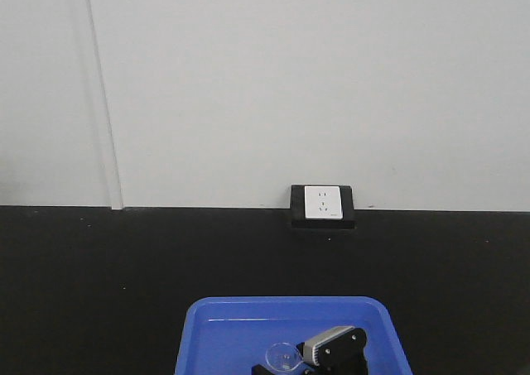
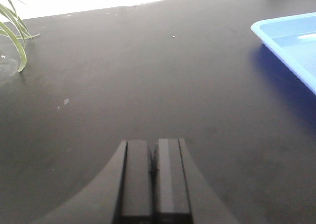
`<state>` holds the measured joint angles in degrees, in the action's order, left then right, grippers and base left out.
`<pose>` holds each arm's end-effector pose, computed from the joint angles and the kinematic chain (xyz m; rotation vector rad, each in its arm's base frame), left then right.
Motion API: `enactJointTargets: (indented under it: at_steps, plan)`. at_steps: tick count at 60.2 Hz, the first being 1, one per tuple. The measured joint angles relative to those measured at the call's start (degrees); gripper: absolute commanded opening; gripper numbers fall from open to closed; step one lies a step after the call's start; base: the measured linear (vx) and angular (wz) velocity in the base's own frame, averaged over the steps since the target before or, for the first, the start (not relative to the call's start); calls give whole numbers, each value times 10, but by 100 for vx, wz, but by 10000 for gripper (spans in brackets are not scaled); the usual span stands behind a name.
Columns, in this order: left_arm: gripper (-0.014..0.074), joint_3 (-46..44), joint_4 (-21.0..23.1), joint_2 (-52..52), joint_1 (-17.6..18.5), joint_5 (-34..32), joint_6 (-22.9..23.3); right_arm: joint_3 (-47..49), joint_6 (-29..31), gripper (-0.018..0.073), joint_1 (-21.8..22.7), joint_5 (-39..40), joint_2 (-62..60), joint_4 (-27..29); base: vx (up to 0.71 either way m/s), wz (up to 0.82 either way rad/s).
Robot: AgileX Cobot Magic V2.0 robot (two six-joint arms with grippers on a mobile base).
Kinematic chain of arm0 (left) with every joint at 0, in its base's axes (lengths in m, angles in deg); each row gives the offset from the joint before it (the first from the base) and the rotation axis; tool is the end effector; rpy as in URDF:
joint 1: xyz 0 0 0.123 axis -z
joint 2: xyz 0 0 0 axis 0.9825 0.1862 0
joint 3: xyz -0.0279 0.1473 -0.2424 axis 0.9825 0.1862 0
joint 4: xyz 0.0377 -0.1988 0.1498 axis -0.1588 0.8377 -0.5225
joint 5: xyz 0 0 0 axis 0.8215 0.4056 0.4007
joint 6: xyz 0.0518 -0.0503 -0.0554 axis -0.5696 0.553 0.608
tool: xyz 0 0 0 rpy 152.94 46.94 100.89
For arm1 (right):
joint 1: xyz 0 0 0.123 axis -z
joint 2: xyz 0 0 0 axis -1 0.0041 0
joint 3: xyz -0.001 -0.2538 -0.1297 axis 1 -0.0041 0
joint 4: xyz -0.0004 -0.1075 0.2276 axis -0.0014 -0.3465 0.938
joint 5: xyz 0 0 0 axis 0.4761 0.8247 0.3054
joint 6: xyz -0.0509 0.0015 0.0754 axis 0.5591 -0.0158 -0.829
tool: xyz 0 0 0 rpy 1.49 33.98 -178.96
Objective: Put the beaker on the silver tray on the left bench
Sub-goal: 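Lower the open right gripper around the beaker and close it, then lift the beaker out of the blue tray with the right gripper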
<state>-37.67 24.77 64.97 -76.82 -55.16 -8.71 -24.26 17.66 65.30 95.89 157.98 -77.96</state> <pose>0.0525 -0.0004 0.1700 0.0984 1.8643 0.0436 0.3281 0.1724 0.0815 -0.4260 1.8485 0.6139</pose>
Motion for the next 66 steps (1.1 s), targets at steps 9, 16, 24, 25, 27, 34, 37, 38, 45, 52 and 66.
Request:
enactJointTargets:
  at_steps: [9, 16, 24, 25, 27, 34, 37, 38, 45, 52, 66]
  plan:
    - [1, 0, 0, 0, 0, 0, 0, 44, -7, 484, 0, -14, 26, -11, 0, 0]
    - [1, 0, 0, 0, 0, 0, 0, 54, -7, 261, 0, -22, 30, -21, 0, 0]
    - [1, 0, 0, 0, 0, 0, 0, 45, -8, -18, 0, -23, 24, -24, 0, 0]
    - [1, 0, 0, 0, 0, 0, 0, 41, -9, -17, 0, -23, 20, -25, 0, 0]
    - [1, 0, 0, 0, 0, 0, 0, 33, -9, -17, 0, -27, 14, -26, 0, 0]
    - [1, 0, 0, 0, 0, 0, 0, -6, -11, -15, 0, -40, -28, -30, 0, 0]
    - [1, 0, 0, 0, 0, 0, 0, -32, -11, -15, 0, -44, -61, -30, 0, 0]
    - [1, 0, 0, 0, 0, 0, 0, -39, -11, -15, 0, -47, -72, -30, 0, 0]
    - [1, 0, 0, 0, 0, 0, 0, -95, -10, -14, 0, -63, -177, -29, 0, 0]
    - [1, 0, 0, 0, 0, 0, 0, -151, -9, -14, 0, -104, -304, -28, 0, 0]
    - [1, 0, 0, 0, 0, 0, 0, -208, -8, -14, 0, -359, -589, -2, 0, 0]
